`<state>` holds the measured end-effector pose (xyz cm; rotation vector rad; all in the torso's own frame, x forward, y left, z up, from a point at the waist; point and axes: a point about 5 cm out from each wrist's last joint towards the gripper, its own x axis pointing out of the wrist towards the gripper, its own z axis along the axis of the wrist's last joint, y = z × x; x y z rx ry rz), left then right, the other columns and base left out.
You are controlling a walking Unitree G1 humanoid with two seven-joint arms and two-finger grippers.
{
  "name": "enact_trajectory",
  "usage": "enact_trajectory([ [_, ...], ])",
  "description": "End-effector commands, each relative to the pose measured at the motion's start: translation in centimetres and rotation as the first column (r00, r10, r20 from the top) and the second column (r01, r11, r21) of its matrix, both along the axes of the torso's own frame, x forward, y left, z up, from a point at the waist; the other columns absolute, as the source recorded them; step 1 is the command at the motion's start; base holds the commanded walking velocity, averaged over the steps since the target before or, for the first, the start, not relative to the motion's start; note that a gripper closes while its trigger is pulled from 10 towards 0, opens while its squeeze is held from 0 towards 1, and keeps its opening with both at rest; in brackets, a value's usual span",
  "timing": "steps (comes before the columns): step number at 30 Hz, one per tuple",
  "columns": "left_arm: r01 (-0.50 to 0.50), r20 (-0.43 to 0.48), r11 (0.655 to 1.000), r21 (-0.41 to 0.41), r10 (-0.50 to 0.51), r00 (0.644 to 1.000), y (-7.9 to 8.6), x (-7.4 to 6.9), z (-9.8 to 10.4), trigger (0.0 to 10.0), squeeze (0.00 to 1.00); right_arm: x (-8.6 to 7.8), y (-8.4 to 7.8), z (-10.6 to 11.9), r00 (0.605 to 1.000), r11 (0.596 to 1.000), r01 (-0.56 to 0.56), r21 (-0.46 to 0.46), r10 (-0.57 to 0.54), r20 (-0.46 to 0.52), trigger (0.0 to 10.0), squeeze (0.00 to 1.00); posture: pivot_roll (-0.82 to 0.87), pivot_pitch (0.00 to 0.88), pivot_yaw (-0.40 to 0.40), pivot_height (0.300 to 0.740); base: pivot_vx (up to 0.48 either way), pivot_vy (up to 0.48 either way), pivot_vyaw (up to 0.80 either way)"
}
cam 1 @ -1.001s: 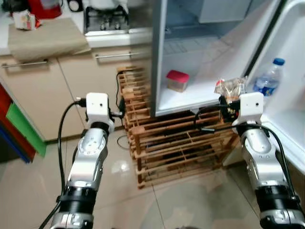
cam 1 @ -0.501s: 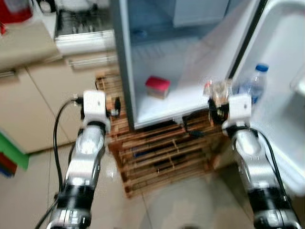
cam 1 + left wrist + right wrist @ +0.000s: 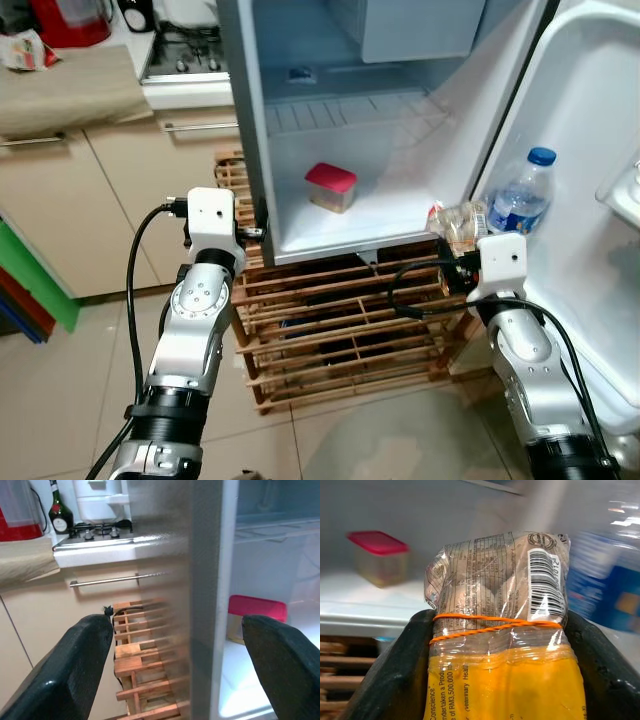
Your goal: Restocking fridge
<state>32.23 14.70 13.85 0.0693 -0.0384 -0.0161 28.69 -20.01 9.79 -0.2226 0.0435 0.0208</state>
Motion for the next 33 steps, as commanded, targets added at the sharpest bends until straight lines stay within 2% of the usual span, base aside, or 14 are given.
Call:
enact_trajectory([
  [1, 0.024, 0.005, 1.000, 0.007, -0.024, 1.000, -0.3, 0.1, 0.2, 10.0, 0.00, 0.0, -2.8, 0.2, 0.991, 0.989, 0.133, -0.071, -0.134, -0.007, 0.0, 0.00, -0.11, 0.000, 0.022, 0.740, 0.000, 0.000, 0.00],
  [2, 0.024, 0.005, 1.000, 0.007, -0.024, 1.000, -0.3, 0.1, 0.2, 10.0, 0.00, 0.0, -2.8, 0.2, 0.991, 0.989, 0.133, -0.071, -0.134, -0.007, 0.0, 0.00, -0.11, 0.000, 0.022, 0.740, 0.000, 0.000, 0.00],
  [4, 0.027, 0.003, 1.000, 0.008, -0.027, 1.000, -0.4, 0.2, 0.2, 10.0, 0.00, -0.3, -5.0, 0.1, 0.973, 0.965, 0.227, -0.130, -0.231, -0.016, 0.0, 0.00, -0.11, 0.000, 0.023, 0.740, 0.000, 0.000, 0.00],
  [7, 0.029, 0.002, 1.000, 0.008, -0.029, 1.000, -0.3, 0.2, 0.2, 10.0, 0.00, -0.4, -5.8, 0.1, 0.965, 0.953, 0.258, -0.160, -0.264, -0.013, 0.0, 0.00, -0.11, 0.000, 0.024, 0.740, 0.000, 0.000, 0.00],
  [10, 0.032, 0.000, 0.999, 0.008, -0.032, 0.999, -0.3, 0.3, 0.2, 10.0, 0.00, -0.3, -7.7, 0.5, 0.948, 0.925, 0.310, -0.222, -0.318, -0.002, 0.0, 0.00, -0.11, 0.000, 0.027, 0.740, 0.000, 0.000, 0.00],
  [13, 0.033, 0.000, 0.999, 0.007, -0.033, 0.999, -0.3, 0.3, 0.3, 10.0, 0.00, -0.2, -8.4, 0.5, 0.941, 0.913, 0.326, -0.243, -0.337, -0.005, 0.0, 0.00, -0.10, 0.000, 0.029, 0.740, 0.000, 0.000, 0.00],
  [16, 0.036, 0.000, 0.999, 0.007, -0.036, 0.999, -0.3, 0.3, 0.3, 10.0, 0.00, 0.1, -10.2, 1.1, 0.922, 0.890, 0.376, -0.259, -0.388, 0.007, 0.0, 0.00, -0.10, 0.000, 0.033, 0.740, 0.000, 0.000, 0.00],
  [18, 0.038, -0.001, 0.999, 0.007, -0.038, 0.999, -0.3, 0.4, 0.3, 10.0, 0.00, 0.3, -10.3, 1.5, 0.922, 0.891, 0.380, -0.246, -0.387, 0.024, 0.0, 0.00, -0.10, 0.000, 0.034, 0.740, 0.000, 0.000, 0.00],
  [20, 0.039, 0.001, 0.999, 0.006, -0.039, 0.999, -0.2, 0.4, 0.4, 10.0, 0.00, 0.9, -8.4, 2.2, 0.949, 0.930, 0.317, -0.186, -0.312, 0.055, 0.0, 0.00, -0.10, 0.000, 0.034, 0.740, 0.000, 0.000, 0.00],
  [21, 0.039, 0.001, 0.999, 0.006, -0.039, 0.999, -0.2, 0.4, 0.4, 10.0, 0.00, 0.9, -8.4, 2.2, 0.949, 0.930, 0.317, -0.186, -0.312, 0.055, 0.0, 0.00, -0.10, 0.000, 0.034, 0.740, 0.000, 0.000, 0.00],
  [23, 0.064, 0.006, 0.998, -0.001, -0.064, 0.998, -0.7, 0.4, 0.4, 10.0, 0.00, 1.2, -5.7, 2.3, 0.973, 0.967, 0.230, -0.113, -0.224, 0.062, 0.0, 0.00, -0.10, 0.000, 0.034, 0.740, 0.000, 0.000, 0.00],
  [26, 0.122, 0.024, 0.992, 0.005, -0.123, 0.992, -1.7, 0.4, 0.7, 10.0, 0.00, 1.3, -2.4, 2.5, 0.989, 0.992, 0.123, -0.005, -0.122, 0.080, 0.0, 0.00, -0.10, 0.000, 0.034, 0.740, 0.000, 0.000, 0.00],
  [31, 0.145, 0.050, 0.989, 0.024, -0.146, 0.988, -2.5, 1.0, 1.4, 10.0, 0.00, 2.0, 0.6, 2.8, 0.993, 0.997, 0.037, 0.063, -0.044, 0.108, 0.0, 0.00, -0.10, 0.000, 0.044, 0.740, 0.061, -0.074, 0.14],
  [33, 0.140, 0.051, 0.990, 0.023, -0.141, 0.989, -2.5, 1.2, 1.5, 10.0, 0.00, 2.1, 0.9, 2.9, 0.994, 0.998, 0.025, 0.058, -0.031, 0.105, 0.0, 0.00, -0.10, 0.000, 0.044, 0.740, 0.313, -0.362, 0.68],
])
